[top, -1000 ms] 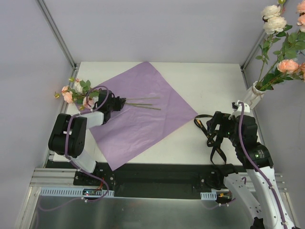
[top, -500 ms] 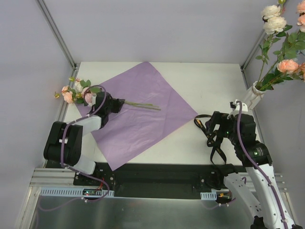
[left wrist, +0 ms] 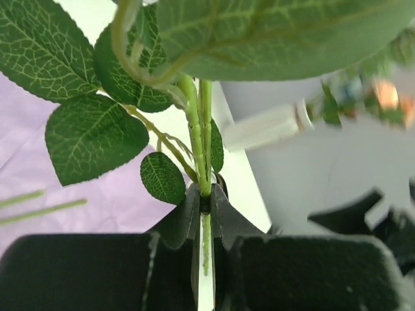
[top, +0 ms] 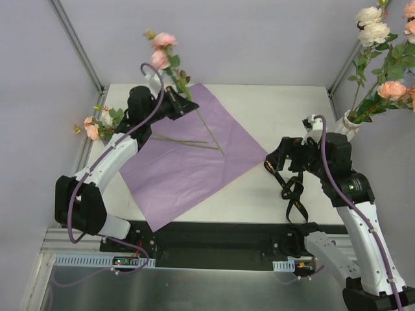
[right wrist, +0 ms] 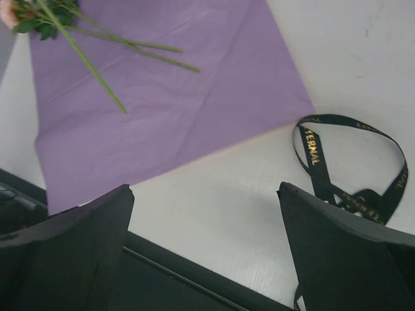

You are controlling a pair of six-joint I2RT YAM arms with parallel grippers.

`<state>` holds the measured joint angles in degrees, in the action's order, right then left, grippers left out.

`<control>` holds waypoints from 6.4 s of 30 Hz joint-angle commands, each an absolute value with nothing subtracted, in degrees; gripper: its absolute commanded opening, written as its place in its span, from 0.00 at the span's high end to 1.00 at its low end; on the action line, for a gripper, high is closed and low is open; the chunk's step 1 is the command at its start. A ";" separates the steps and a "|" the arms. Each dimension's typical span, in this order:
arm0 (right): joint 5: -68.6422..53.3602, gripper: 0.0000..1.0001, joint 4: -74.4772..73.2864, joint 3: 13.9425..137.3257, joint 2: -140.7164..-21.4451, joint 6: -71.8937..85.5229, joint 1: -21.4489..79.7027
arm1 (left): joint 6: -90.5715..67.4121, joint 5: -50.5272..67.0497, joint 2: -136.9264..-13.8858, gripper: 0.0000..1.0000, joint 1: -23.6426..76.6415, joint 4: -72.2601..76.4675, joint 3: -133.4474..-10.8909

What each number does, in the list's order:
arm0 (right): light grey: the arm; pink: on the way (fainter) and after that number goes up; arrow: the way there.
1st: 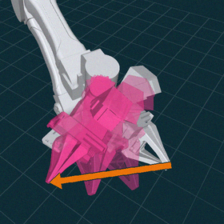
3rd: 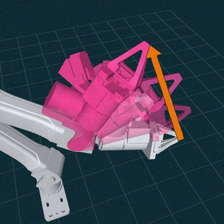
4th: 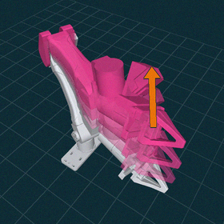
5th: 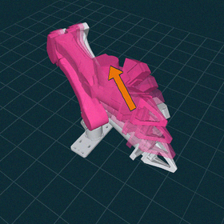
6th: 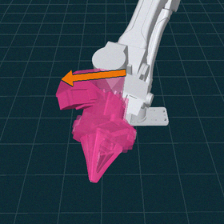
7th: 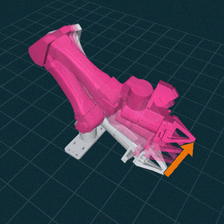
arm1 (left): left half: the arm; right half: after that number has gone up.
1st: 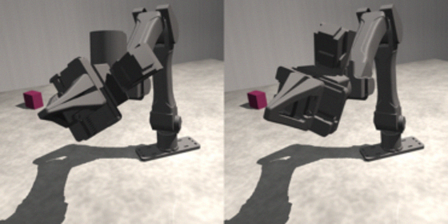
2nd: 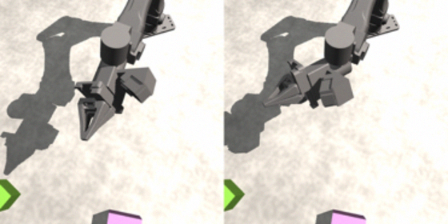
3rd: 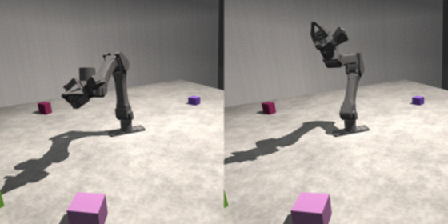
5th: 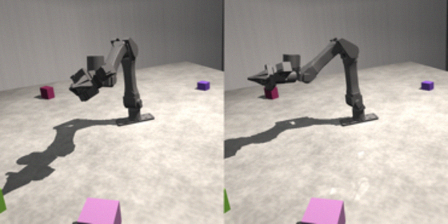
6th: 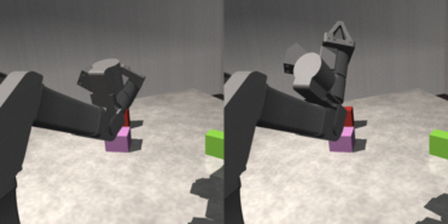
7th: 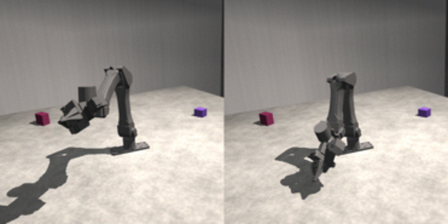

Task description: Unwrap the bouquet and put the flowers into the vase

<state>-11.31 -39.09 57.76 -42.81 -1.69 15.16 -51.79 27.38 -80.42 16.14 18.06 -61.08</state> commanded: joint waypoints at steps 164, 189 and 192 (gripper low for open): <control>30.66 0.10 -19.75 75.23 -66.37 -4.31 -7.83 | -16.52 42.36 -79.72 0.36 35.68 -10.20 -75.94; 17.50 0.07 -29.62 59.86 -63.98 11.33 37.87 | -18.02 24.62 -79.37 0.38 33.67 -10.20 -73.04; 16.44 0.07 -29.62 57.49 -63.20 12.30 42.00 | -18.11 20.94 -79.28 0.38 31.73 -10.20 -72.34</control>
<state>19.51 -29.50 58.83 -65.23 9.06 38.41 -17.26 28.38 -80.25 34.13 -11.07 -73.14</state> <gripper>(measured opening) 0.935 0.619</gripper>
